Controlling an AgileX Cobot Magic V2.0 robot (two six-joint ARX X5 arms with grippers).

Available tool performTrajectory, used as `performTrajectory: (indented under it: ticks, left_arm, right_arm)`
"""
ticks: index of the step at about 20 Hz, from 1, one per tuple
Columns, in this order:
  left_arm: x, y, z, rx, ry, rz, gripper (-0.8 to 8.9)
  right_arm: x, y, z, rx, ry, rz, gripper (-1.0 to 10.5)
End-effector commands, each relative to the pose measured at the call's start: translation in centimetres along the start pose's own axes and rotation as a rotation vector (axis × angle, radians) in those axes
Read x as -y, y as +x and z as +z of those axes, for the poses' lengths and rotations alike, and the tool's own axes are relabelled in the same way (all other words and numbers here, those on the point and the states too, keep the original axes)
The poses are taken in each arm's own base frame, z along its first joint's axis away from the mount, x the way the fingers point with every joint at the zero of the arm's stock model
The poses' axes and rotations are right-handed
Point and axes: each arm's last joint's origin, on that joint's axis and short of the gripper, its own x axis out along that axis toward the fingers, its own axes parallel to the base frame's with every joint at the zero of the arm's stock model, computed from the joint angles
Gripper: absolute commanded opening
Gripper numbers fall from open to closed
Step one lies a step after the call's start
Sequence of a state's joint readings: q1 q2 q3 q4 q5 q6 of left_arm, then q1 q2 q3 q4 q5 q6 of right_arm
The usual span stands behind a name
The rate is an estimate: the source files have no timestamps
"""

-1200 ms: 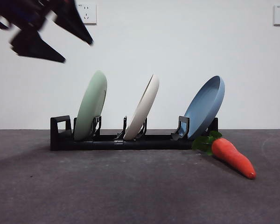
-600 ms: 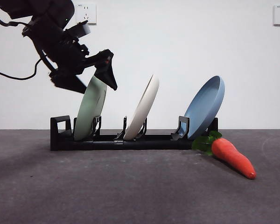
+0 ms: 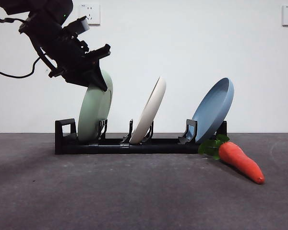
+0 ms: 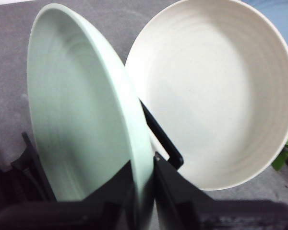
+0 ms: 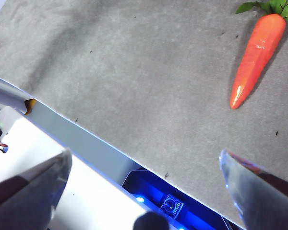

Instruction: Take the green plate from the plate rack,put the plate on the table,take the carrot from the table,put the carrot in the plate

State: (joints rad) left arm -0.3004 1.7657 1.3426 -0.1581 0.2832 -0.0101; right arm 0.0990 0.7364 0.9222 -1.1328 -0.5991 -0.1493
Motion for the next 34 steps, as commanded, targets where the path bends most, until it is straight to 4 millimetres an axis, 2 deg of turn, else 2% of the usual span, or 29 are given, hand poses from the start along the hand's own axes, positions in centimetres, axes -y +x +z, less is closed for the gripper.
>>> performTrajectory:
  ticks: [1, 4, 8, 12, 13, 15, 18, 22, 28, 31, 34]
  left_arm:
    - [1.1, -1.6, 1.1, 0.047, 0.028, -0.051, -0.08]
    - [2.1, -5.1, 2.8, 0.122, 0.052, -0.049, -0.08]
    - [4.0, -11.4, 4.3, 0.183, 0.115, -0.046, -0.08]
    - [7.6, -17.5, 3.2, 0.120, 0.307, 0.005, -0.06]
    - [8.8, -18.6, 2.8, 0.093, 0.392, 0.058, -0.06]
    - [11.4, -19.3, 1.7, 0.031, 0.500, 0.076, -0.05]
    - [14.9, -18.6, -0.4, -0.097, 0.644, 0.087, -0.05]
    - [18.4, -15.4, -5.0, -0.238, 0.812, 0.115, -0.05]
    - [21.3, -9.8, -12.6, -0.307, 1.017, 0.093, -0.05]
    - [22.5, -6.5, -15.3, -0.373, 1.119, 0.133, -0.06]
    - [22.8, -3.8, -17.3, -0.424, 1.150, 0.208, -0.06]
  right_arm:
    - [0.0, -0.1, 0.1, 0.004, -0.003, -0.002, 5.9]
    - [0.0, -0.1, 0.1, 0.004, -0.003, -0.002, 5.9]
    - [-0.1, -0.1, 0.1, 0.005, -0.003, -0.002, 5.9]
    - [0.0, -0.1, 0.1, 0.005, -0.003, -0.002, 5.9]
    - [0.0, 0.0, 0.1, 0.005, -0.003, -0.002, 5.9]
    - [0.0, 0.0, 0.2, 0.010, -0.007, -0.002, 5.9]
    - [0.0, 0.0, 0.3, 0.019, -0.013, -0.003, 5.9]
    - [0.0, 0.0, 0.3, 0.020, -0.014, -0.004, 5.9]
    - [0.0, 0.0, 0.3, 0.022, -0.015, -0.004, 5.9]
    - [0.0, 0.0, 0.3, 0.022, -0.015, -0.004, 5.9]
    - [0.0, 0.0, 0.3, 0.022, -0.014, -0.004, 5.9]
